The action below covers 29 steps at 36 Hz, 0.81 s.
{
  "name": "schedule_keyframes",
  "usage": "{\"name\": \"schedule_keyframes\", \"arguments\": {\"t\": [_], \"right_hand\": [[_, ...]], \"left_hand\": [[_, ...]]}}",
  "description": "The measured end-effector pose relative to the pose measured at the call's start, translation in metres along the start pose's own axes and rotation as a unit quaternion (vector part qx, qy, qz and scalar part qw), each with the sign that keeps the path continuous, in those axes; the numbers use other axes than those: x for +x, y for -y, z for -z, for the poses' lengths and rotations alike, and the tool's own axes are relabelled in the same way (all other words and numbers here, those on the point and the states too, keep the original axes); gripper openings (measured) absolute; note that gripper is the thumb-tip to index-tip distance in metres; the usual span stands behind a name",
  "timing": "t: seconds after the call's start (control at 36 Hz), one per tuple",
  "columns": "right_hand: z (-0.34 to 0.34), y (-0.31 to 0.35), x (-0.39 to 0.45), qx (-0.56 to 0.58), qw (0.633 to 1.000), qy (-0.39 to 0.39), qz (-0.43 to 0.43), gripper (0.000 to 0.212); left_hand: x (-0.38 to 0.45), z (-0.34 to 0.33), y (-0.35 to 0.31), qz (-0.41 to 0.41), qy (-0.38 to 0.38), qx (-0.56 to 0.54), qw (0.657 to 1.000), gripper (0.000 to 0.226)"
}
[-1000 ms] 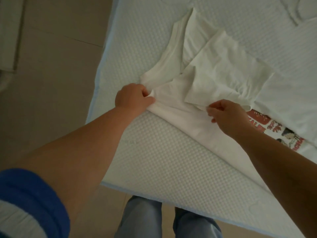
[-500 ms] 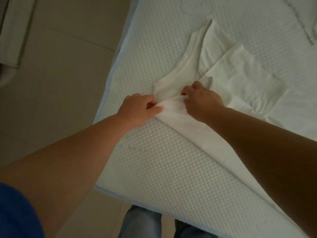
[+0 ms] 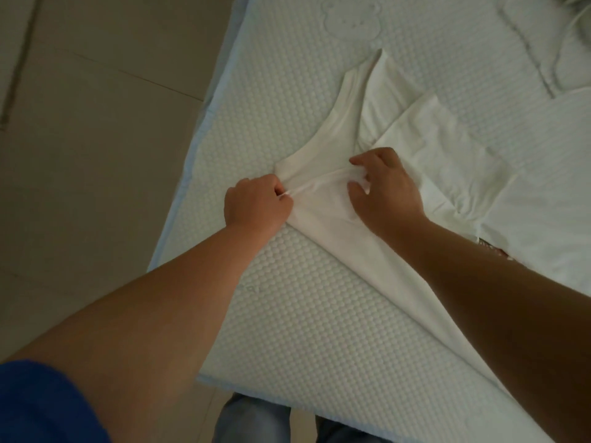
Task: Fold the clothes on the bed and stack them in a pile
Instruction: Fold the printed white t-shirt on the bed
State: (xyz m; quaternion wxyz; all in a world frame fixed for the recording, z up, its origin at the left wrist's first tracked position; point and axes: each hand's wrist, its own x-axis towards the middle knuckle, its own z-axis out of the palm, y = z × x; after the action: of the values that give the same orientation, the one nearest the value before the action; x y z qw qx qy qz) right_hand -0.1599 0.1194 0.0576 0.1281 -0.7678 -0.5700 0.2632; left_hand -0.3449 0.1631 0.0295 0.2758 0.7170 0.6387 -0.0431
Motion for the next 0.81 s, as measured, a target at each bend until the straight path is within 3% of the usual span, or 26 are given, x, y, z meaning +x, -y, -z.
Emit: {"name": "schedule_keyframes", "arguments": {"t": [0.08,0.17,0.25,0.31,0.39,0.47,0.53,0.58,0.67,0.75,0.81], "right_hand": [[0.016,-0.007,-0.026,0.055,0.996,-0.064,-0.021,0.025],[0.03,-0.027,-0.059,0.133,0.974,-0.068,-0.169,0.015],[0.035,-0.052,-0.092,0.182,0.933,-0.07,-0.303,0.008],[0.035,-0.064,-0.105,0.255,0.879,-0.088,-0.392,0.01],[0.038,-0.076,-0.105,0.4,0.753,-0.126,-0.508,0.017],[0.044,-0.085,-0.091,0.48,0.656,-0.122,-0.569,0.03],[0.047,-0.088,-0.081,0.529,0.614,-0.097,-0.578,0.04],[0.048,-0.092,-0.075,0.535,0.617,-0.083,-0.571,0.042],[0.049,-0.097,-0.071,0.538,0.617,-0.089,-0.567,0.039],[0.051,-0.104,-0.071,0.576,0.58,-0.061,-0.573,0.043],[0.051,-0.106,-0.07,0.581,0.574,-0.034,-0.577,0.05]], "left_hand": [[-0.005,0.006,-0.006,0.006,-0.019,0.022,1.0,0.022],[-0.012,0.013,-0.02,-0.027,-0.049,-0.022,0.998,0.021],[-0.014,0.008,-0.047,-0.068,0.009,-0.107,0.992,0.016],[-0.011,-0.001,-0.066,-0.083,0.051,-0.128,0.987,0.019],[0.002,-0.01,-0.092,-0.076,0.074,-0.152,0.983,0.031],[0.022,-0.016,-0.116,-0.051,0.086,-0.134,0.986,0.034],[0.032,-0.019,-0.128,-0.026,0.131,-0.136,0.982,0.041],[0.038,-0.022,-0.135,-0.013,0.16,-0.108,0.981,0.05],[0.042,-0.025,-0.139,-0.018,0.133,-0.052,0.99,0.055],[0.039,-0.03,-0.143,-0.003,0.106,-0.061,0.992,0.04],[0.035,-0.033,-0.141,0.012,0.084,-0.084,0.993,0.032]]}}
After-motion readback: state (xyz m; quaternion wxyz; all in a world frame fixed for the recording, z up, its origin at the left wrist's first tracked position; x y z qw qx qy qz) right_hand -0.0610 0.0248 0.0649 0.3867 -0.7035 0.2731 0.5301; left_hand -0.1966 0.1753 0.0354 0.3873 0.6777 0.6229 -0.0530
